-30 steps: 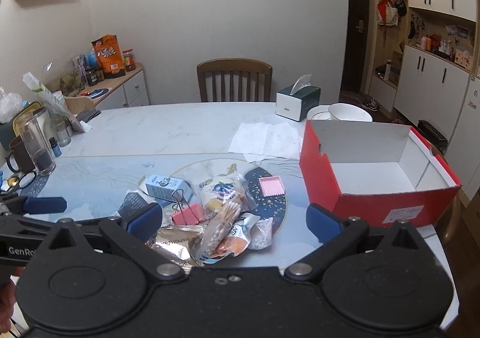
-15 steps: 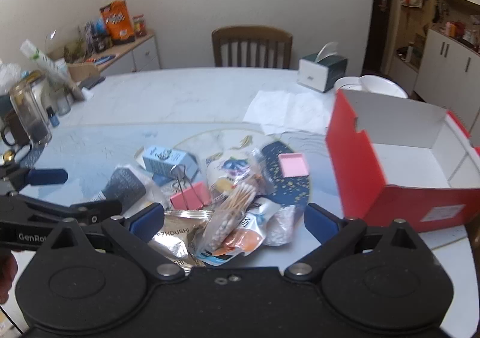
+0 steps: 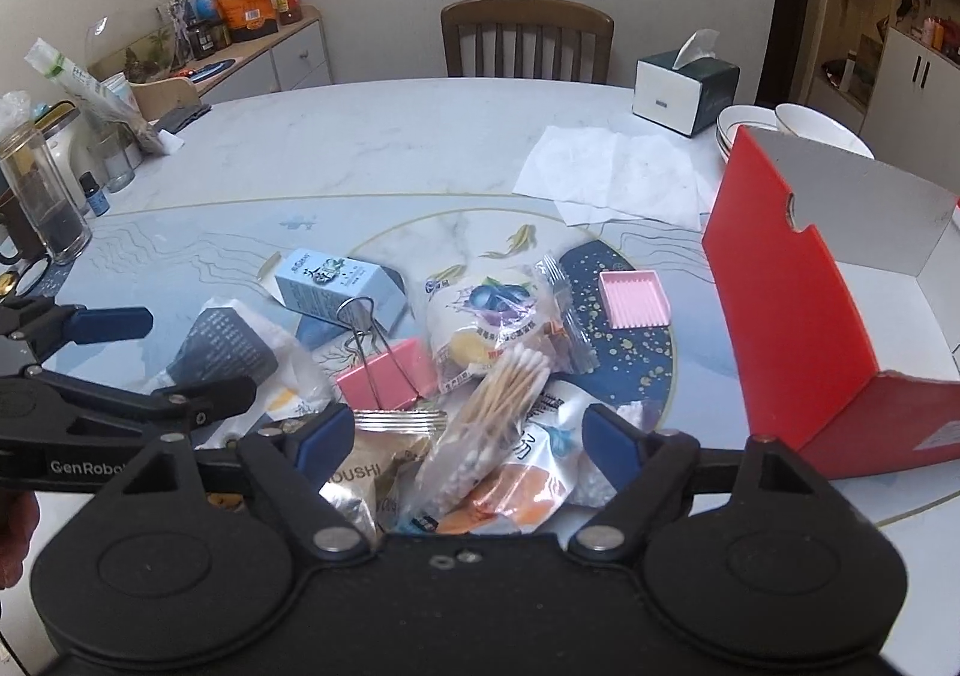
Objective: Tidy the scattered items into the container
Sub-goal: 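Grasp the wet-wipe pack with the left tool while the right tool grasps the cotton swab bag, then carry the wet-wipe pack and cotton swab bag over the red box with both tools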
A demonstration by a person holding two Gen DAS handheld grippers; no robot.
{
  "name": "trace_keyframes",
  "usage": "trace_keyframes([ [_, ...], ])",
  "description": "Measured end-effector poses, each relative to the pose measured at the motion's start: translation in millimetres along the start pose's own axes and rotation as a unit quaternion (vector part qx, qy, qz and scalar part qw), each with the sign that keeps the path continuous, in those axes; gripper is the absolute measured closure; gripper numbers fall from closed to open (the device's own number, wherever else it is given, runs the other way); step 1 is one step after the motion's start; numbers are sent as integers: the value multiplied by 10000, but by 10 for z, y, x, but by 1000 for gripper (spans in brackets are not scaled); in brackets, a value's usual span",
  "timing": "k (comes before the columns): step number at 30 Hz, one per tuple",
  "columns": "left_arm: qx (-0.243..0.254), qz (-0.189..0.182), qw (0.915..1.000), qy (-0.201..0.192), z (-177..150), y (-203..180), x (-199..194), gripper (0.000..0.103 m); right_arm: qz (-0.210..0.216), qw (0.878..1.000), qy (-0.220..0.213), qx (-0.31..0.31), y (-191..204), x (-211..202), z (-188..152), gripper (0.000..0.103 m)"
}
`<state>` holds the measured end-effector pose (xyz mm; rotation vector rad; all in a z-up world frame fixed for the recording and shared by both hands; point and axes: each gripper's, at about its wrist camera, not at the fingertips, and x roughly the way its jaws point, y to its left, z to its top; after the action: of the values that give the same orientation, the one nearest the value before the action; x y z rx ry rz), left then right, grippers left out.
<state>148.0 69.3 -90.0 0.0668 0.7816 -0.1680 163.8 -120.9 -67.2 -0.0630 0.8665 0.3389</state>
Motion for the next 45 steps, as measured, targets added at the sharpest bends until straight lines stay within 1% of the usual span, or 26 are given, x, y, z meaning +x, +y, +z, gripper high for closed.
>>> trace_keyframes([
  [1, 8, -23, 10000, 31, -1, 8, 21, 11, 16, 10000, 16, 10, 2, 24, 7, 23],
  [3, 32, -40, 9999, 88, -10, 11, 67, 12, 27, 10000, 79, 29, 7, 79, 17, 26],
  [4, 39, -53, 9999, 114, -14, 19, 88, 15, 30, 9999, 112, 43, 10, 111, 21, 28],
  [5, 42, -68, 9999, 146, -13, 29, 115, 19, 31, 9999, 144, 61, 11, 140, 24, 29],
  [9, -22, -151, 9995, 286, -21, 82, 210, 23, -6, 9995, 254, 166, 0, 236, 42, 32],
  [11, -15, -213, 9992, 346, -33, 91, 249, 27, 6, 9992, 305, 263, -12, 270, 49, 33],
  [13, -15, -256, 9988, 418, -45, 98, 288, 30, 21, 9988, 353, 352, -17, 293, 51, 40],
  [14, -33, -287, 9986, 450, -50, 108, 307, 34, 23, 9986, 375, 375, -16, 305, 53, 41],
  [15, -57, -316, 9983, 478, -55, 118, 319, 36, 23, 9984, 397, 396, -14, 317, 54, 43],
  [18, -135, -395, 9979, 494, -58, 147, 325, 42, 6, 9983, 392, 430, 4, 329, 68, 43],
  [20, -117, -425, 9978, 488, -56, 150, 318, 49, -7, 9982, 387, 450, 11, 334, 84, 49],
  [21, -114, -442, 9978, 486, -55, 152, 316, 52, -20, 9982, 391, 449, 18, 337, 92, 55],
  [22, -126, -460, 9977, 488, -52, 152, 316, 55, -37, 9981, 408, 457, 23, 341, 95, 59],
  [24, -160, -490, 9975, 493, -51, 159, 304, 58, -81, 9980, 422, 467, 33, 343, 93, 61],
  [25, -165, -488, 9975, 488, -51, 162, 296, 60, -104, 9980, 414, 469, 37, 336, 92, 64],
  [26, -174, -484, 9975, 479, -48, 164, 287, 63, -124, 9980, 406, 460, 41, 328, 94, 65],
  [28, -210, -509, 9973, 478, -45, 171, 269, 68, -194, 9981, 392, 425, 53, 310, 96, 72],
  [32, -268, -519, 9972, 461, -40, 195, 242, 70, -320, 9981, 414, 323, 63, 286, 94, 78],
  [33, -296, -521, 9972, 457, -37, 205, 234, 71, -344, 9981, 400, 317, 63, 274, 94, 81],
  [34, -324, -533, 9970, 448, -34, 215, 223, 72, -349, 9982, 379, 321, 61, 258, 98, 84],
  [37, -388, -569, 9968, 411, -20, 235, 179, 73, -334, 9986, 279, 295, 72, 181, 118, 89],
  [39, -410, -593, 9967, 371, -14, 248, 135, 73, -348, 9990, 202, 208, 93, 131, 133, 91],
  [42, -467, -602, 9965, 345, 0, 259, 83, 76, -296, 9991, 136, 253, 86, 64, 161, 93],
  [45, -536, -601, 9963, 304, 28, 262, 1, 76, -242, 9994, 57, 260, 65, -20, 181, 93],
])
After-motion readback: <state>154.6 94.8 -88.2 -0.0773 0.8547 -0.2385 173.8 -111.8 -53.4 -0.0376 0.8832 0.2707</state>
